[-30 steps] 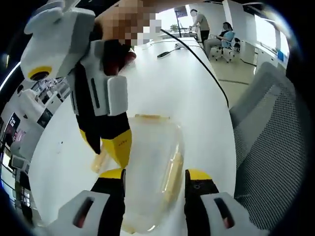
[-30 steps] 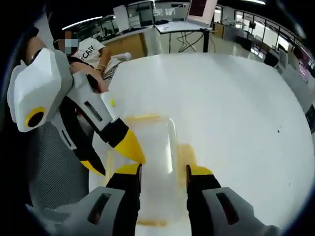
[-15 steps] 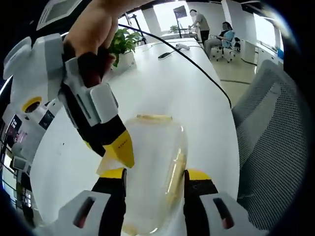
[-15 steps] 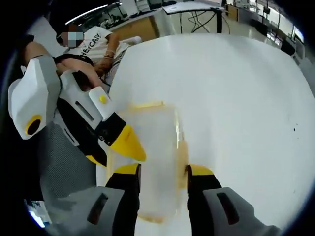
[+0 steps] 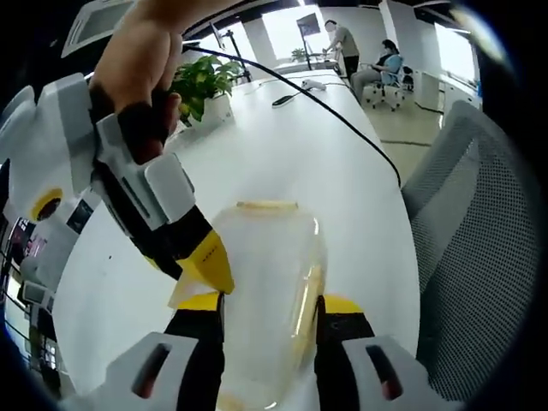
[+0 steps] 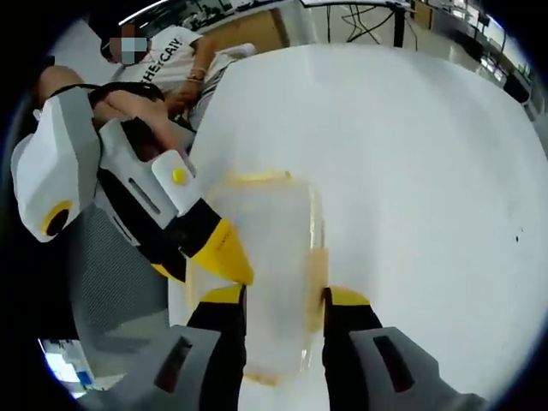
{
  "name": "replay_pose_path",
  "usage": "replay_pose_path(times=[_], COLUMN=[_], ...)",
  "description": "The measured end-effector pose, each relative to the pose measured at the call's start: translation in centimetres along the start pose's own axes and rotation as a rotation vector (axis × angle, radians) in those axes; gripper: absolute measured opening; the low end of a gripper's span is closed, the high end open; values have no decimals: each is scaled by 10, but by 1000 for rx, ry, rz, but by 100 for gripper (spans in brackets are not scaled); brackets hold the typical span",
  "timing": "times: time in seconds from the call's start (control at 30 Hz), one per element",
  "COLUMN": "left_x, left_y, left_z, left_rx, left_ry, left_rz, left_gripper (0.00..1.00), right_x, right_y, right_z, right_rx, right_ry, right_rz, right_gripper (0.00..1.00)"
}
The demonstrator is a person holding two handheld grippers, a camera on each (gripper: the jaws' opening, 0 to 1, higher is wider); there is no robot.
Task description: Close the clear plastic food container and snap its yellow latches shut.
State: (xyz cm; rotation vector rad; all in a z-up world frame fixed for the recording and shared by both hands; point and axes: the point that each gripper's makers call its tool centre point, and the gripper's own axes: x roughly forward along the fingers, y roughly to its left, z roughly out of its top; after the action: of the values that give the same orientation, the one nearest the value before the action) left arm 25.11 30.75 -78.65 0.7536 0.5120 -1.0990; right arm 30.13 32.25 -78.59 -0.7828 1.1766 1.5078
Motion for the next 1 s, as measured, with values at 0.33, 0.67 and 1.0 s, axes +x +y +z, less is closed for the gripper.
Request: replay_pose_path(times=[0.33, 0.67, 1.0], left_x=[-4, -5, -7], left_y=[4, 4, 5], left_z=[6, 7, 10], left_rx=[8, -14, -55], left_ry=[-7, 5, 9], left_rz=[-7, -15, -55], left_gripper=[36, 37, 39], right_x=[4, 2, -4], right_y=[0, 1, 3], right_z=[2, 3, 5], right_rx=[6, 22, -19], right_ry=[30, 46, -2], right_rz=[8, -28, -162], right_gripper=[31, 33, 33])
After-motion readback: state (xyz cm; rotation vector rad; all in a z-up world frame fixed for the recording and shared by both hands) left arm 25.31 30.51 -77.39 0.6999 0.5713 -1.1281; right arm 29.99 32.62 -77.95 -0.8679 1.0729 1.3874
